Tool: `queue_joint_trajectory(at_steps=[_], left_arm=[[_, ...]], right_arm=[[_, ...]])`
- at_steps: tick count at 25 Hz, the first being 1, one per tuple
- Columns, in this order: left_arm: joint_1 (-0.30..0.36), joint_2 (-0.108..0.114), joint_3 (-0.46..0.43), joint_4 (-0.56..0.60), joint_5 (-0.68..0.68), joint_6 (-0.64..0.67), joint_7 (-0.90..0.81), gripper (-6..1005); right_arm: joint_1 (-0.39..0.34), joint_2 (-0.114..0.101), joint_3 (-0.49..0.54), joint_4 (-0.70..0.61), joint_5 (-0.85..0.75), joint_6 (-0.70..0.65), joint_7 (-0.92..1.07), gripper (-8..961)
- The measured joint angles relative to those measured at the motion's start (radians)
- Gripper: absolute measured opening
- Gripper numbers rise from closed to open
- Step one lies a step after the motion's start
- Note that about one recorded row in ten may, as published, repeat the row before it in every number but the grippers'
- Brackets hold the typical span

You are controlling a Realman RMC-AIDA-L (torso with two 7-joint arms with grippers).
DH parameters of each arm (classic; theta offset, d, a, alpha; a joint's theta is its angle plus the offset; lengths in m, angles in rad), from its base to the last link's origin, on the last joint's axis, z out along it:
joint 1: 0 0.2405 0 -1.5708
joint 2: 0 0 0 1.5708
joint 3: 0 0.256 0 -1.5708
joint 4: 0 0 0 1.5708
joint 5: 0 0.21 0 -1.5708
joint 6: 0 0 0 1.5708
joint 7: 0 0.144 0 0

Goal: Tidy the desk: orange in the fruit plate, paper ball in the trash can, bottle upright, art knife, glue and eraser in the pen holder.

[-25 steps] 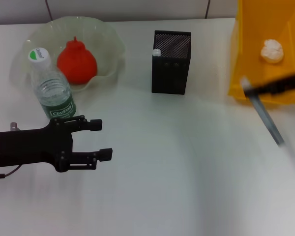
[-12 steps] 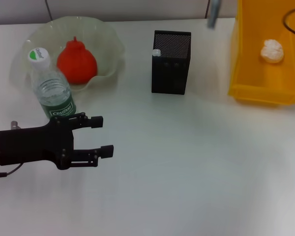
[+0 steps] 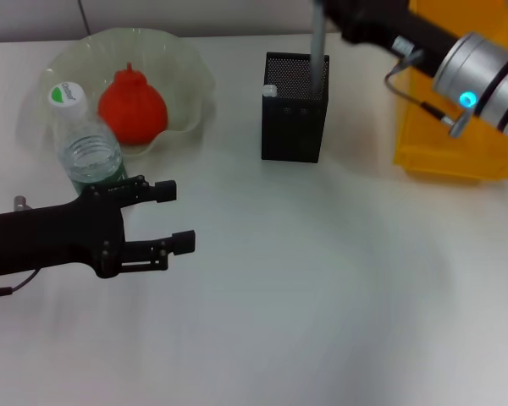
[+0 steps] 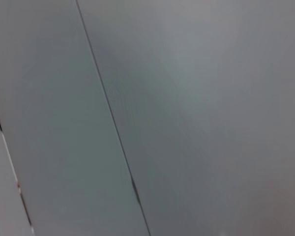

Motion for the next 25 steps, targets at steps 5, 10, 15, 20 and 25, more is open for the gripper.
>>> queue_joint_trajectory(at_steps=[5, 10, 15, 20, 25], left_arm=[[0.001, 0.004, -0.011, 0.000, -0.001, 0.017, 0.000, 841], [0.004, 0.006, -0.027, 0.003, -0.001, 0.049, 0.000, 841], [0.010, 0.025, -0.034, 0.014, -0.001, 0.093, -0.015, 841], [0.013, 0.064, -0.063, 0.021, 0.002, 0.148, -0.054, 840], [0.044, 0.116, -0.069, 0.035, 0.008, 0.217, -0.084, 840]], right_arm=[[-0.006, -0.001, -0.054, -0.001, 0.000, 0.024, 0.029, 197], [-0.071, -0.004, -0.108, -0.084, 0.000, -0.060, 0.147, 387], [-0.231, -0.036, -0.196, -0.300, -0.027, -0.329, 0.298, 599], [-0.333, -0.091, -0.200, -0.409, -0.195, -0.645, 0.322, 790], [-0.372, -0.113, -0.186, -0.418, -0.351, -0.828, 0.254, 826]])
